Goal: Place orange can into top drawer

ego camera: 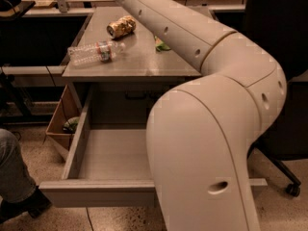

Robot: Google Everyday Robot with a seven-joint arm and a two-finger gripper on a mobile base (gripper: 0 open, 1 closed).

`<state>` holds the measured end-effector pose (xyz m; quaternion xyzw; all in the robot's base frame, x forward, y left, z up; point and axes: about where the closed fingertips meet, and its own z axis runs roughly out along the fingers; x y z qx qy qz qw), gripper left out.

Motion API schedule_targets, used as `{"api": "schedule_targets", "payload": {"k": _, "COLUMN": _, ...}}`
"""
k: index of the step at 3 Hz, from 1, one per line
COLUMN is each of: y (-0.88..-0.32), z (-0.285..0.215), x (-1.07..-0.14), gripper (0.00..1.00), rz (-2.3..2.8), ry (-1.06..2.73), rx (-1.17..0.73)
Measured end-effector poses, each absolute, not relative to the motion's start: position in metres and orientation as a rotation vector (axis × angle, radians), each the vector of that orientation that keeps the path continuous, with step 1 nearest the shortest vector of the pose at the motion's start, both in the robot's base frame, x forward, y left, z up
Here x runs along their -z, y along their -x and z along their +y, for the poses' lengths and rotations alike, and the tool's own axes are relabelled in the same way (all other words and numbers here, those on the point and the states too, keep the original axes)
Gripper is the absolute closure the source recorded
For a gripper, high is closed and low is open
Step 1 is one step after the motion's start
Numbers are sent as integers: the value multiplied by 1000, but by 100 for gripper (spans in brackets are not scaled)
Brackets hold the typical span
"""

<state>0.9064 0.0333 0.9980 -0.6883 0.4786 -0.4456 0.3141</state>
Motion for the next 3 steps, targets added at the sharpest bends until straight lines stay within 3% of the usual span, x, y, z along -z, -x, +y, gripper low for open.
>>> {"api": "schedule_targets", "payload": {"k": 3, "y": -906, "z": 76, "x": -933, "gripper": 0, "rz": 786, "ry": 2231, "rx": 1356}}
